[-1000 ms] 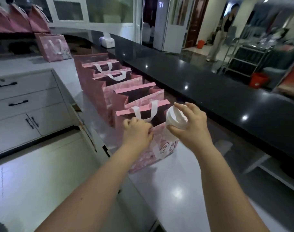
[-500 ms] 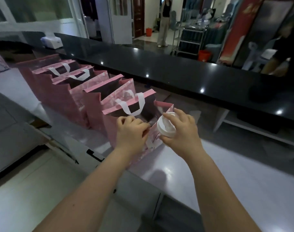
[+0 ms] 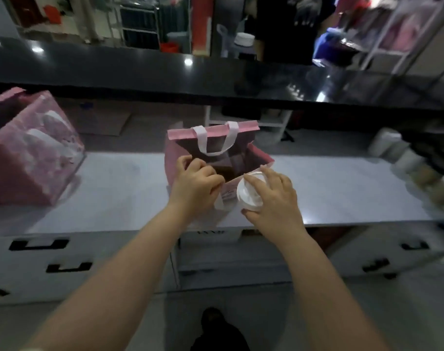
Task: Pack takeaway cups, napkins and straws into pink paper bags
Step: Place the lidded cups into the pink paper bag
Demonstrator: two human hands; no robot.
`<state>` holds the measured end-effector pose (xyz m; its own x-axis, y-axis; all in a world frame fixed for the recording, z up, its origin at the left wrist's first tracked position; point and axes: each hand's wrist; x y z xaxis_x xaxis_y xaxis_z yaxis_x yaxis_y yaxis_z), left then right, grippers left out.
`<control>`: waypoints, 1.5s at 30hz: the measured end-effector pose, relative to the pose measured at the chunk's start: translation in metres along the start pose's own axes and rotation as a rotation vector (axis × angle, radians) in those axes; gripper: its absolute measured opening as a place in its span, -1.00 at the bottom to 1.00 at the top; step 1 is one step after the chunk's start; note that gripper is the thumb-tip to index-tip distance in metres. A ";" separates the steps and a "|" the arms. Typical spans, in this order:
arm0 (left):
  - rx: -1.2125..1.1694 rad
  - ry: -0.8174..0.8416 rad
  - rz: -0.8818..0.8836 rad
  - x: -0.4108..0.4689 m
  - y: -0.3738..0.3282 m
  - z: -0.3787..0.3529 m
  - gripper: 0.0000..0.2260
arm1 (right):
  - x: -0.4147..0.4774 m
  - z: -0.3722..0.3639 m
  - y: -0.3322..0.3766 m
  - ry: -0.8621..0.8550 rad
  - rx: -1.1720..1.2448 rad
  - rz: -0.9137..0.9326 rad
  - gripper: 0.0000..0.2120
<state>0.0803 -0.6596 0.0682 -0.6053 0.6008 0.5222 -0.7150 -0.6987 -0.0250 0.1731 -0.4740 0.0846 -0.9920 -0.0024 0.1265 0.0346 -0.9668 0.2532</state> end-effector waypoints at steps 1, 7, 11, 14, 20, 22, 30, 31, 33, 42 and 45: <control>-0.024 -0.004 -0.028 0.009 -0.014 -0.005 -0.89 | -0.012 0.006 -0.012 -0.012 -0.012 -0.031 -0.34; -0.153 0.055 -0.157 0.065 -0.103 -0.033 -0.94 | -0.070 0.033 -0.083 -0.084 -0.019 -0.247 -0.39; -0.233 0.092 -0.202 0.102 -0.158 -0.052 -0.96 | -0.097 0.052 -0.133 -0.144 0.015 -0.363 -0.41; -0.274 0.100 -0.203 0.129 -0.198 -0.070 -0.97 | -0.111 0.064 -0.172 -0.201 0.057 -0.411 -0.40; -0.278 0.090 -0.155 0.188 -0.275 -0.116 -0.97 | -0.117 0.086 -0.269 -0.220 0.086 -0.415 -0.36; -0.282 0.089 -0.107 0.211 -0.300 -0.131 -0.96 | -0.113 0.097 -0.307 -0.208 0.072 -0.417 -0.35; -0.289 0.140 0.098 0.316 -0.374 -0.197 -0.93 | -0.084 0.141 -0.449 -0.177 0.098 -0.393 -0.34; -0.298 0.166 0.137 0.328 -0.379 -0.203 -0.91 | -0.080 0.145 -0.464 -0.176 0.113 -0.383 -0.35; -0.312 0.191 0.200 0.351 -0.387 -0.212 -0.88 | -0.073 0.153 -0.489 -0.173 0.128 -0.366 -0.35; -0.284 0.056 0.097 0.376 -0.384 -0.218 -0.95 | -0.048 0.160 -0.531 -0.204 0.189 -0.277 -0.37; -0.258 0.063 -0.075 0.368 -0.386 -0.222 -0.92 | -0.044 0.156 -0.530 -0.186 0.197 -0.244 -0.36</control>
<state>0.0565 -0.0826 0.0808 -0.5620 0.6756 0.4772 -0.8193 -0.5338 -0.2091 0.2175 0.0782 0.0942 -0.9356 0.2859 0.2070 -0.1594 -0.8655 0.4748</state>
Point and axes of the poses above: each hand's wrist, its own x-axis towards the middle knuckle, its own z-axis out of the back of the hand, y = z × x, and after that the axes turned 12 degrees about y, right-handed
